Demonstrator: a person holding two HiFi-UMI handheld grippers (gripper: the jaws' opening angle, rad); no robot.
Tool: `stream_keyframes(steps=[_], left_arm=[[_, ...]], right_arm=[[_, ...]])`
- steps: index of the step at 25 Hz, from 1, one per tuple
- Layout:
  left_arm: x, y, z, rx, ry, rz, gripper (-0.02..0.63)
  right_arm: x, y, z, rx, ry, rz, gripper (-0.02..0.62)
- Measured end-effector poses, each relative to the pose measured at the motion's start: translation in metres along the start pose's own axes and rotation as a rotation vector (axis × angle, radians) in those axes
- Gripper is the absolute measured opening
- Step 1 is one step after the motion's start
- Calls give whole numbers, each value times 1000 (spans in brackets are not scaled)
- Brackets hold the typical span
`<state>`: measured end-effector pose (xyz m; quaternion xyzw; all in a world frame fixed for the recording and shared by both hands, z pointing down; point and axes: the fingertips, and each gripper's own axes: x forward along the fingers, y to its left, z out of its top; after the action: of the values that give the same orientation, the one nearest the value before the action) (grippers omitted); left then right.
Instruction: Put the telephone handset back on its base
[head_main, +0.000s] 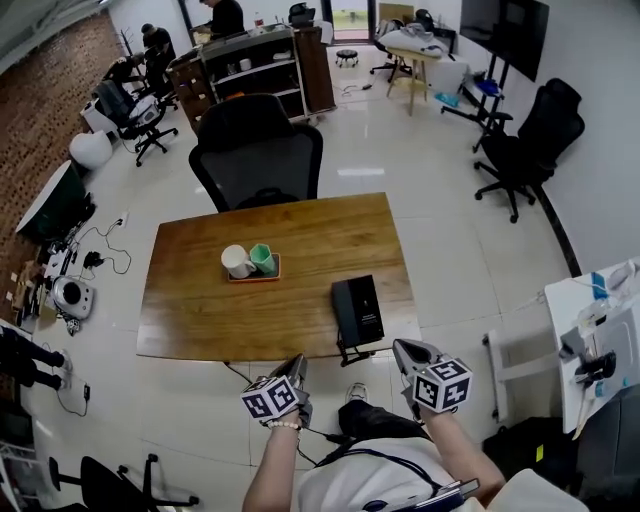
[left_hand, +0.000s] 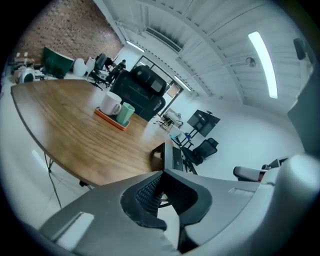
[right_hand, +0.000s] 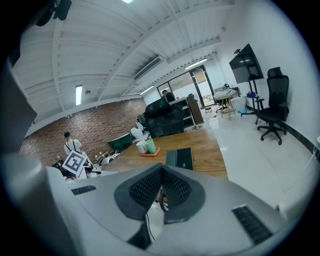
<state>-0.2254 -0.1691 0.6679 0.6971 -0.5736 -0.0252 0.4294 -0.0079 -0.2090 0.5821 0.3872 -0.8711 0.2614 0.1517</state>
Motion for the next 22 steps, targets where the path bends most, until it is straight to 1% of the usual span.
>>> stream_keyframes(steps=[2,4,7,12,17,22], left_arm=[[-25,-7,-6,60,-27,44,2],[-47,-20,-10,107,-65,61,2],[-74,-44,-14,169,-104,68,2],[-102,-82,-23,271,-131,64,2],[-111,-114,-40,306,-139,46,2],[-106,-125,-50,282,-144,66,2]], right_arm=[[-10,11,-3,-8,-11,13,2],[-21,19,-10,-12,-18,22,2],[-38,32,-21,-22,-20,25,2],[-71,45,-38,-24,-28,9,2],[-92,40,-53,-10,-30,-4,2],[-106,28,-51,-11,-44,3,2]])
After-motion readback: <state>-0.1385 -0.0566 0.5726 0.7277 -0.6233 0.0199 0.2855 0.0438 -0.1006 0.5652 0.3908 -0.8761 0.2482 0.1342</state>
